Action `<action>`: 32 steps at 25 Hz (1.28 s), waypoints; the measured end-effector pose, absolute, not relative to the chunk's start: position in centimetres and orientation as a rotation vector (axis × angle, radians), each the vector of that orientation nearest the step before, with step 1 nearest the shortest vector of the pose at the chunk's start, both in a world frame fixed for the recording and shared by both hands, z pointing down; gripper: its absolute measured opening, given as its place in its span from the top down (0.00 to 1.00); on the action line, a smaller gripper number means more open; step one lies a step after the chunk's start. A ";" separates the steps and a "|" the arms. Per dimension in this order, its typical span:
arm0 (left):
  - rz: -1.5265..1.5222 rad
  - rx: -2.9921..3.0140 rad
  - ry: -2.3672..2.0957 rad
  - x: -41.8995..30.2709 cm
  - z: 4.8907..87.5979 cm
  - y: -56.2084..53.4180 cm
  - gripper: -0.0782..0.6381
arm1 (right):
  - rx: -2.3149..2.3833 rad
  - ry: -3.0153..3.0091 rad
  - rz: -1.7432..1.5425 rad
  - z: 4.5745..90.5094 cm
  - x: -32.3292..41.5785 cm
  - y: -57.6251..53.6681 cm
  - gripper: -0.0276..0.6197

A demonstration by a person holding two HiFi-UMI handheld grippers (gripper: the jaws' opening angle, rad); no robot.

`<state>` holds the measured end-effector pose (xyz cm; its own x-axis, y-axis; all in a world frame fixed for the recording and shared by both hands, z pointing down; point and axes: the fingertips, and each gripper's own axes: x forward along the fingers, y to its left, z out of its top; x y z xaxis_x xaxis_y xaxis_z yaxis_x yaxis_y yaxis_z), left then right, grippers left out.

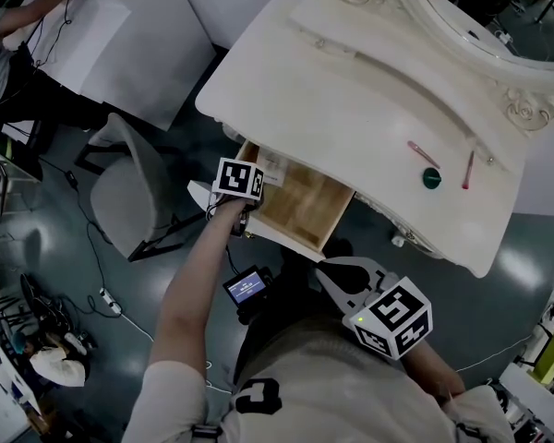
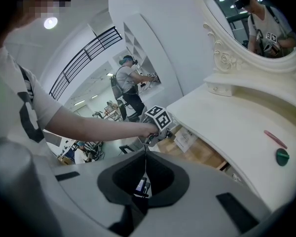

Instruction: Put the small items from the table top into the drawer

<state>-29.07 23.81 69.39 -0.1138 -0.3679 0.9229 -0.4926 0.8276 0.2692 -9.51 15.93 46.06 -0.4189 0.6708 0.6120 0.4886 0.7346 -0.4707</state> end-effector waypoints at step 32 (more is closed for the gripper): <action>0.215 0.836 -1.706 -27.5 67.1 22.6 0.58 | -0.842 -2.134 0.291 45.4 -9.3 16.8 0.91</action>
<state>-27.50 22.59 67.09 -0.0793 -0.4148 0.9064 -0.6266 0.7280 0.2783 -9.32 16.82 45.41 -0.4532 0.6559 0.6036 0.4704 0.7512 -0.4631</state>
